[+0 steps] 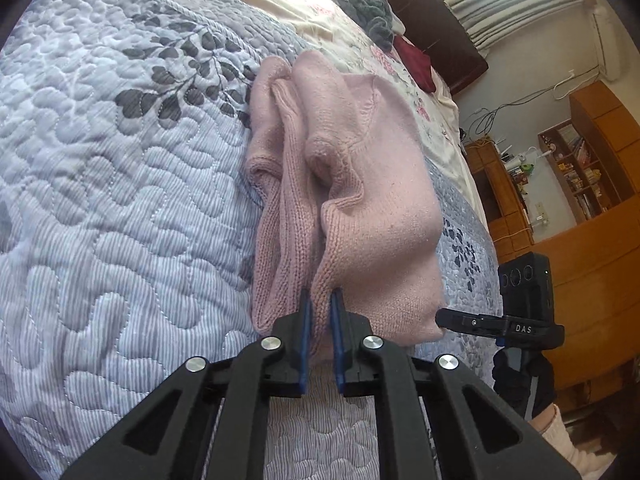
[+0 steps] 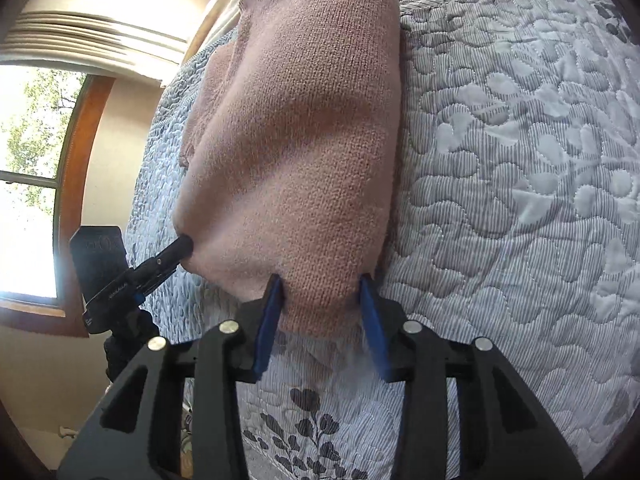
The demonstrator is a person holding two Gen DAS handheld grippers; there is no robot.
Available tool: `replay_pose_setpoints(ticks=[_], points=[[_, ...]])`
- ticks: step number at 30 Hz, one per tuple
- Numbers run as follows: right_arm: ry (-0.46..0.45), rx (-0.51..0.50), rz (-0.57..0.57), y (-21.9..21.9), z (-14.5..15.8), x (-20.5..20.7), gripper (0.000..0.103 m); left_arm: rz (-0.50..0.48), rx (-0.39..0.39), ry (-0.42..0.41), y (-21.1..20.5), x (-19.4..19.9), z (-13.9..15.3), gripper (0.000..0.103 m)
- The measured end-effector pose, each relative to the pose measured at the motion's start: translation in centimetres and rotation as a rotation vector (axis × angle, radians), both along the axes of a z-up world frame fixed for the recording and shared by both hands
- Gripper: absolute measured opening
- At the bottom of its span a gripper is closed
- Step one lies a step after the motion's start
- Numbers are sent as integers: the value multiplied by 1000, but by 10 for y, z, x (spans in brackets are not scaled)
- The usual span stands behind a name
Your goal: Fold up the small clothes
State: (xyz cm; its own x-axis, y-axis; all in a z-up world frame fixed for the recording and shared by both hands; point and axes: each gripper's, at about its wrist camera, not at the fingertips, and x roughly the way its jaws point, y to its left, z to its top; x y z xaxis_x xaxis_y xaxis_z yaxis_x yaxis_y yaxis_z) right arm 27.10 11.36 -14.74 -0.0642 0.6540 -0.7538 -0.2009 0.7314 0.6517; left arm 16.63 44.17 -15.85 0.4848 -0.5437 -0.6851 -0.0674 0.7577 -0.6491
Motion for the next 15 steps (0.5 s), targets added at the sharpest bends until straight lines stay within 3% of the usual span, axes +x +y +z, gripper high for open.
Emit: replay_pose_setpoints(ticks=[3, 5, 8, 9, 11, 15], points=[[6, -62, 27, 0, -9, -10, 22, -21, 24, 14, -3, 0, -6, 9], [35, -86, 27, 1, -20, -11, 21, -26, 20, 29, -5, 0, -10, 11], [-2, -80, 35, 4, -13, -13, 24, -21, 9, 38, -2, 1, -2, 14], [-21, -81, 47, 5, -8, -14, 30, -16, 0, 36, -1, 2, 4, 23], [-50, -75, 49, 4, 2, -14, 32, 9, 8, 10, 4, 5, 21, 33], [-89, -36, 13, -5, 19, -11, 37, 52, -10, -64, 9, 26, 48, 46]])
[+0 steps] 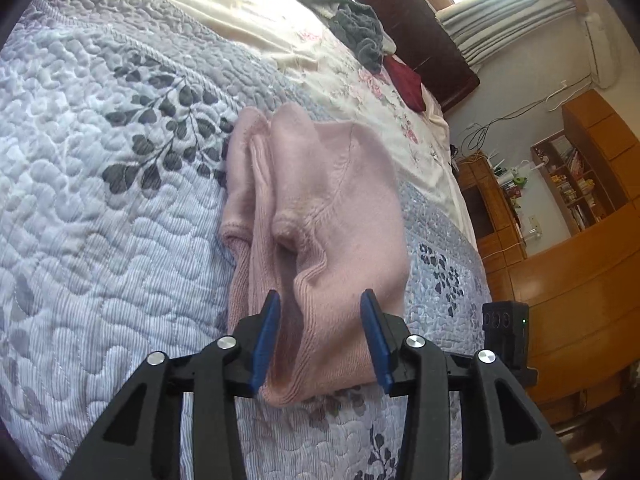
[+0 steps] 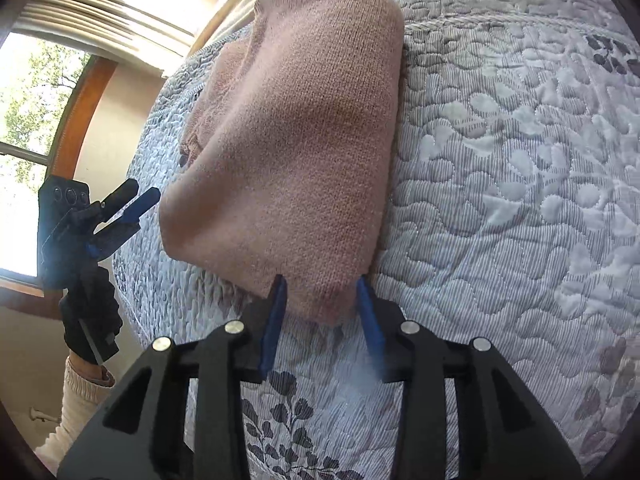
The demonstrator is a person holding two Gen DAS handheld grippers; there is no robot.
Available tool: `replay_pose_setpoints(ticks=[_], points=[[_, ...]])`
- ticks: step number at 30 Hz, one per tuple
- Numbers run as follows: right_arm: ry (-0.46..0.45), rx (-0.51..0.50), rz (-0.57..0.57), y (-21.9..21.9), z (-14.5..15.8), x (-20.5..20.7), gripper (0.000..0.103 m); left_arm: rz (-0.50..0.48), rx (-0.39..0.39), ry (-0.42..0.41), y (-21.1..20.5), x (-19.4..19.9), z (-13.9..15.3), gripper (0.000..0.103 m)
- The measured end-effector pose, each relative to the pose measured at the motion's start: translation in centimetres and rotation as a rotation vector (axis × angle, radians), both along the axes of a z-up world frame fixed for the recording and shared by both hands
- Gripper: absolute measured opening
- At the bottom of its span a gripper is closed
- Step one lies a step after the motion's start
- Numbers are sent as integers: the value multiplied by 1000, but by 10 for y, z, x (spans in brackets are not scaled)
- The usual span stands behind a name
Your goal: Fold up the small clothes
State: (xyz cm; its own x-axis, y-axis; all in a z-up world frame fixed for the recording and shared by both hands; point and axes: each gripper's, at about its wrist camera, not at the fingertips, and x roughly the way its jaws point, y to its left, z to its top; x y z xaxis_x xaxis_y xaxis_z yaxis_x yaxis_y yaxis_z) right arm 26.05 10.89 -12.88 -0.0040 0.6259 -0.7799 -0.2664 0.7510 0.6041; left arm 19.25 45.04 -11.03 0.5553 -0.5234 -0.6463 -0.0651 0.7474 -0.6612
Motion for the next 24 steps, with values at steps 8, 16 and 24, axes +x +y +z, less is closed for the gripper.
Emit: replay_pose_setpoints(ticks=[8, 16, 24], points=[[-37, -20, -5, -17, 8, 2, 37, 63, 103, 127, -9, 71, -23, 47], [-31, -12, -11, -35, 4, 1, 37, 119, 69, -10, 2, 65, -1, 11], [-33, -20, 7, -20, 1, -2, 37, 99, 213, 118, 17, 82, -41, 12]])
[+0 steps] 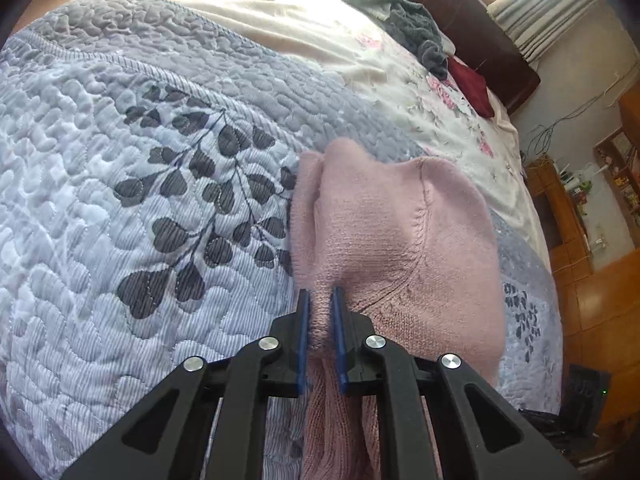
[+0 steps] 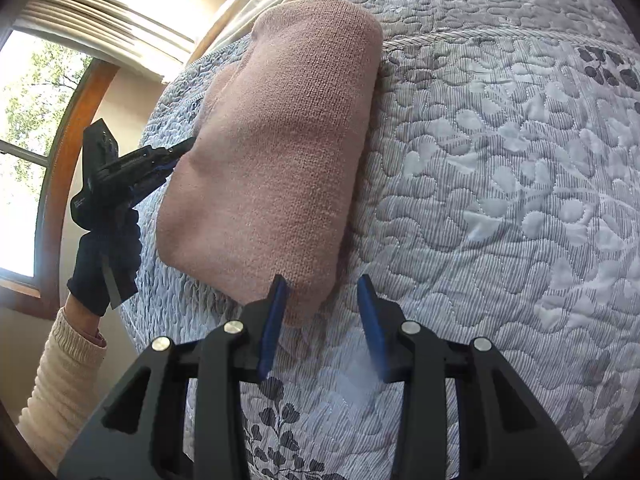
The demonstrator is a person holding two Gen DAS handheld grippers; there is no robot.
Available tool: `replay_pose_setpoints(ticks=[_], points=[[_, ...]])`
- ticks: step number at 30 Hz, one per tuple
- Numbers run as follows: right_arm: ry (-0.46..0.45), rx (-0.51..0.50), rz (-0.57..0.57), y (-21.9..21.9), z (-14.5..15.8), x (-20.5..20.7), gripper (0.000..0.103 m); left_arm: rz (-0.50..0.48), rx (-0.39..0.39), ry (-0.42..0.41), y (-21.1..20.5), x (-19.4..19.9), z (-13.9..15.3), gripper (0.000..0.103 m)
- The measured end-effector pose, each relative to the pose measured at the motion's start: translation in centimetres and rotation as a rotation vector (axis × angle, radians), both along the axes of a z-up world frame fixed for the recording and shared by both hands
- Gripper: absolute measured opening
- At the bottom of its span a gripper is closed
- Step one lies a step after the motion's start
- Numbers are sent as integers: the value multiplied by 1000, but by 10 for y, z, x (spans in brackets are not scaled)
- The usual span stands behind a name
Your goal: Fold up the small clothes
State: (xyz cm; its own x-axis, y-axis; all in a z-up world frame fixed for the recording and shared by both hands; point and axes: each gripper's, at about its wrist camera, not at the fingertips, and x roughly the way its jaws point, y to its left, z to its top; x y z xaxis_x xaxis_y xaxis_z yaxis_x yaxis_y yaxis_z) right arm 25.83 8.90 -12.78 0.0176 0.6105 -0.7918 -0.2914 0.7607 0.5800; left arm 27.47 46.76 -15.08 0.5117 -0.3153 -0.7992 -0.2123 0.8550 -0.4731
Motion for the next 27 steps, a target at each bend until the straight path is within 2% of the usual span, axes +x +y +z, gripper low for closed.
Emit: replay_pose_setpoints(ticks=[4, 6, 7, 10, 11, 12, 14, 18, 20, 23, 27], points=[[-5, -20, 9, 8, 2, 1, 37, 23, -15, -10, 1, -5, -5, 14], [-12, -23, 9, 10, 5, 4, 39, 21, -15, -7, 3, -9, 3, 24], [-16, -19, 7, 9, 7, 6, 42, 20, -11, -11, 4, -11, 9, 27], [-38, -13, 0, 7, 14, 10, 48, 12, -25, -26, 6, -24, 25, 46], [-43, -11, -2, 6, 16, 12, 49, 9, -42, -28, 6, -29, 29, 60], [-47, -9, -4, 5, 18, 14, 51, 7, -58, -21, 5, -33, 31, 69], [-49, -2, -6, 5, 20, 18, 54, -21, -102, -9, 2, -41, 29, 69], [-36, 39, -10, 4, 21, 29, 63, -60, -124, 7, -8, -46, 22, 69], [-22, 59, -13, 5, 18, 36, 64, -65, -136, 9, -13, -41, 18, 69], [0, 86, -26, 7, 11, 48, 65, -83, -139, 19, -21, -28, 9, 76], [50, 151, -50, 8, -2, 68, 67, -82, -142, 74, -24, -9, -15, 78]])
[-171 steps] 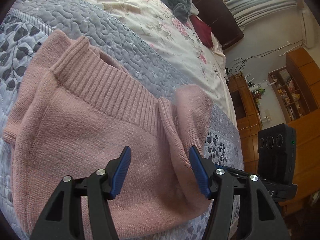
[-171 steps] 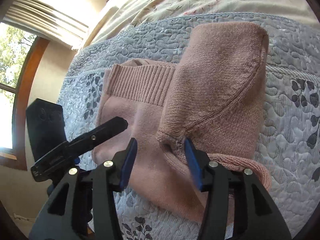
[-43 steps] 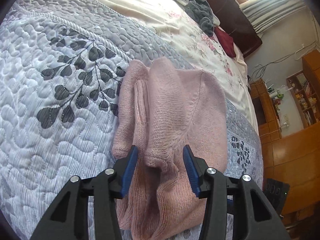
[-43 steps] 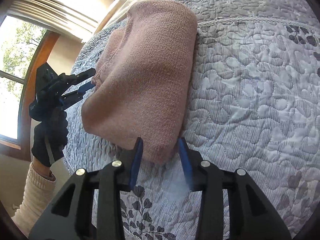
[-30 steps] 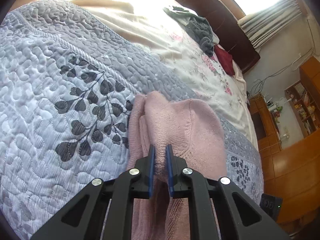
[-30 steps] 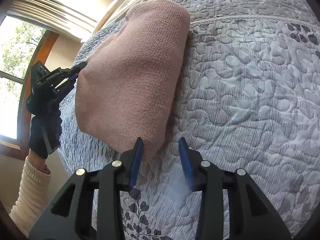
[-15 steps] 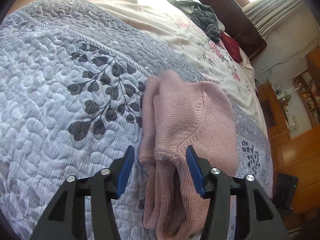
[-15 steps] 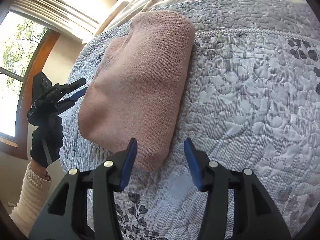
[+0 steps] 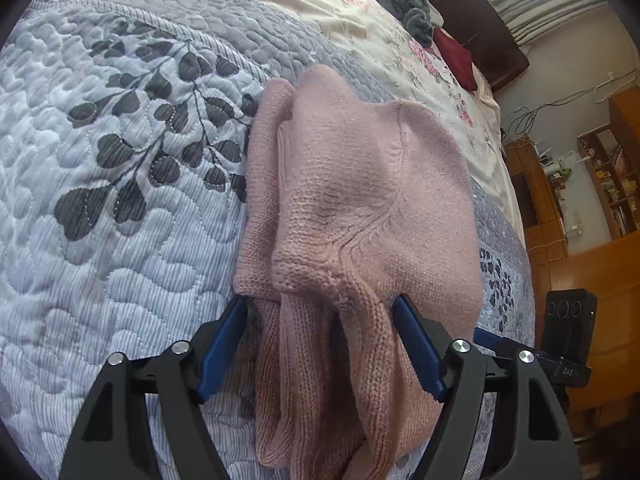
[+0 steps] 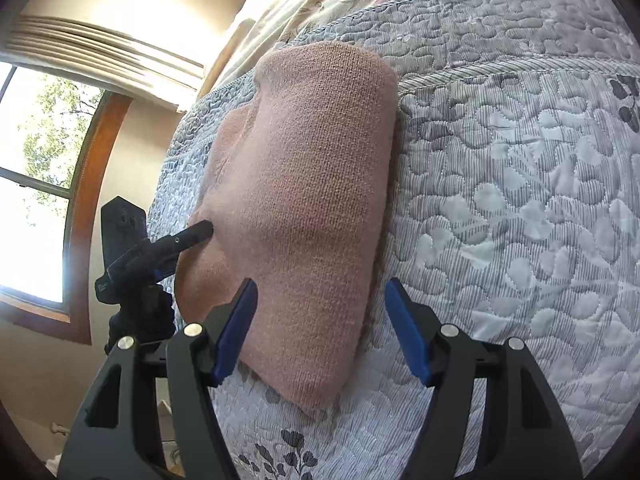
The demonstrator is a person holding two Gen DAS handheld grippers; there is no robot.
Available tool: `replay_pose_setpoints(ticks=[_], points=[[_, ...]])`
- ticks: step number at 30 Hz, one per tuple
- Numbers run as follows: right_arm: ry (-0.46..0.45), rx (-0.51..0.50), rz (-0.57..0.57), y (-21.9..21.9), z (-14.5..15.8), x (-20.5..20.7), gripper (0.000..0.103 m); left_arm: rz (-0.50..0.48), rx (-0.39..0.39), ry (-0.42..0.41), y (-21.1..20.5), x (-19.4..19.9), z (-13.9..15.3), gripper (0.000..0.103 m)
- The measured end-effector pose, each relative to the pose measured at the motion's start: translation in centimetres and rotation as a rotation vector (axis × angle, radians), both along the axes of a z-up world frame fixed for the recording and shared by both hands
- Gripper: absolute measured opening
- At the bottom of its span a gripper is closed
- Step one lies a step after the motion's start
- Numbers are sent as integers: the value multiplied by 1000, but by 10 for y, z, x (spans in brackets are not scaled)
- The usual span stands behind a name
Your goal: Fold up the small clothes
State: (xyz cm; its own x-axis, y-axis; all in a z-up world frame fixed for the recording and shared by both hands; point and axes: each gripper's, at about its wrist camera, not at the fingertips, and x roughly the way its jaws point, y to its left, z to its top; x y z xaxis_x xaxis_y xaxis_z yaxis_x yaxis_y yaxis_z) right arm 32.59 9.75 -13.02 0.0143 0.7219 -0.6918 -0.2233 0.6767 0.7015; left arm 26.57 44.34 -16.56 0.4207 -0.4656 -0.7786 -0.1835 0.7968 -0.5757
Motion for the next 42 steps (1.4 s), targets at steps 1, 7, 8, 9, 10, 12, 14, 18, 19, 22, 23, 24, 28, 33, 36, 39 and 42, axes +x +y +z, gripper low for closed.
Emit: replay_pose_setpoints(ticks=[1, 7, 8, 9, 10, 12, 14, 18, 19, 22, 23, 24, 28, 33, 36, 39, 42], points=[[15, 23, -2, 1, -4, 5, 69, 5, -26, 6, 1, 2, -6, 80], [67, 79, -10, 14, -28, 33, 76, 10, -158, -44, 7, 13, -18, 86], [78, 90, -9, 17, -33, 36, 76, 2, -186, -54, 7, 16, -19, 86], [92, 111, -5, 21, -37, 40, 80, -6, -207, -60, 6, 18, -20, 86], [109, 135, -3, 25, -42, 42, 85, -14, -212, -62, 4, 20, -22, 86], [131, 164, -11, 30, -50, 47, 85, -33, -199, -69, -3, 21, -23, 79], [127, 189, -22, 32, -53, 48, 76, -34, -227, -59, -5, 22, -29, 57], [77, 232, -22, 21, -38, 43, 47, 2, -349, -94, -4, 16, -32, 44], [61, 227, -14, 17, -32, 41, 43, 3, -359, -108, -7, 14, -29, 44], [32, 234, -15, -1, -11, 34, 39, 0, -415, -148, -20, 7, -14, 43], [17, 239, -19, -10, -2, 31, 39, -15, -413, -163, -28, 6, -7, 42], [1, 242, -29, -22, 8, 28, 38, -33, -415, -175, -38, 4, 0, 42], [-62, 223, -46, -78, 49, 4, 36, -94, -446, -204, -88, -4, 21, 41], [-133, 119, -80, -152, 77, -37, 35, -192, -417, -223, -169, -17, 34, 41], [-150, 50, -111, -188, 74, -59, 35, -226, -395, -222, -210, -28, 29, 41], [-107, -10, -123, -208, 47, -80, 33, -228, -362, -175, -234, -45, 7, 41], [-70, -51, -103, -206, 15, -98, 32, -216, -301, -121, -232, -72, -24, 42]])
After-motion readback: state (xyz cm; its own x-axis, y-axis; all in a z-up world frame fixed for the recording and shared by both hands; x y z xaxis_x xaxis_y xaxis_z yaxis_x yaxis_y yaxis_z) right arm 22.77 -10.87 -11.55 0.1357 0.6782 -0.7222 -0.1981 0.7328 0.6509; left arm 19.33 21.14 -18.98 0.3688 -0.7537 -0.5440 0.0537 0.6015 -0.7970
